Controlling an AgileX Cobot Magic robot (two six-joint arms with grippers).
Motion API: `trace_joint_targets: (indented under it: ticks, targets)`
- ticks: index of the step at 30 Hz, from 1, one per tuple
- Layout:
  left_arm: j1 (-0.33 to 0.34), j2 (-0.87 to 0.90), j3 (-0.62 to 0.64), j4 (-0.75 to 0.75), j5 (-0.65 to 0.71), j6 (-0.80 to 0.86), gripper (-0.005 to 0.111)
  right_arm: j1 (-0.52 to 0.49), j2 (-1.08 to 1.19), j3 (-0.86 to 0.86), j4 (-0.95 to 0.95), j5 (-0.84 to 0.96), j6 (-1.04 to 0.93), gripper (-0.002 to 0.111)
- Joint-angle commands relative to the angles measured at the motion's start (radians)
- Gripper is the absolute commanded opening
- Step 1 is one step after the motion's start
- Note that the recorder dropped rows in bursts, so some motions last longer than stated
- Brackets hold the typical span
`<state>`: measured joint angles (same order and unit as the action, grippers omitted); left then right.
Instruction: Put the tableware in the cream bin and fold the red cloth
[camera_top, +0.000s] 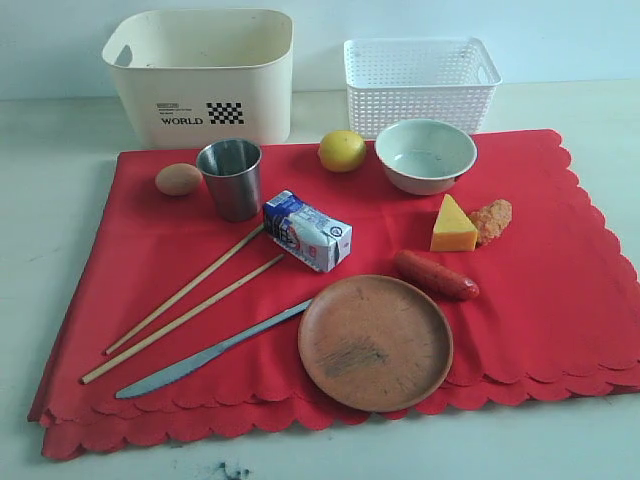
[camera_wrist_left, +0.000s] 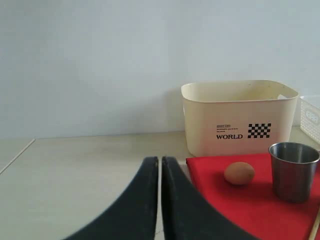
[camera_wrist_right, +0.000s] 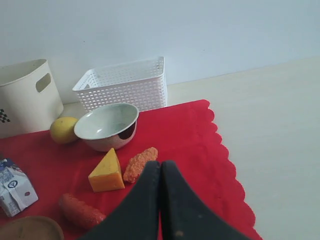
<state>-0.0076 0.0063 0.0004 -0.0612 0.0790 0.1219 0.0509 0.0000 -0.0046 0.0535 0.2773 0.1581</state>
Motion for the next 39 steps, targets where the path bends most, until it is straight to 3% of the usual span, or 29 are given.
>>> trace_joint_targets:
  ticks: [1, 10, 16, 30, 39]
  targets:
    - [0.000, -0.006, 0.000, -0.006, 0.001, -0.003, 0.005, 0.002, 0.000, 0.005, 0.021, -0.101, 0.027, 0.000]
    - [0.000, -0.006, 0.000, -0.006, 0.001, -0.003, 0.005, 0.002, 0.000, 0.005, 0.024, -0.277, 0.093, 0.000]
    - [0.000, -0.006, 0.000, -0.006, 0.001, -0.003, 0.005, 0.002, 0.040, -0.003, 0.024, -0.277, 0.114, 0.000]
    - [0.000, -0.006, 0.000, -0.006, 0.001, -0.003, 0.005, 0.014, 0.731, -0.167, 0.014, -0.332, 0.109, 0.000]
    - [0.000, -0.006, 0.000, -0.006, 0.001, -0.003, 0.005, 0.143, 1.179, -0.419, 0.014, -0.332, 0.093, 0.000]
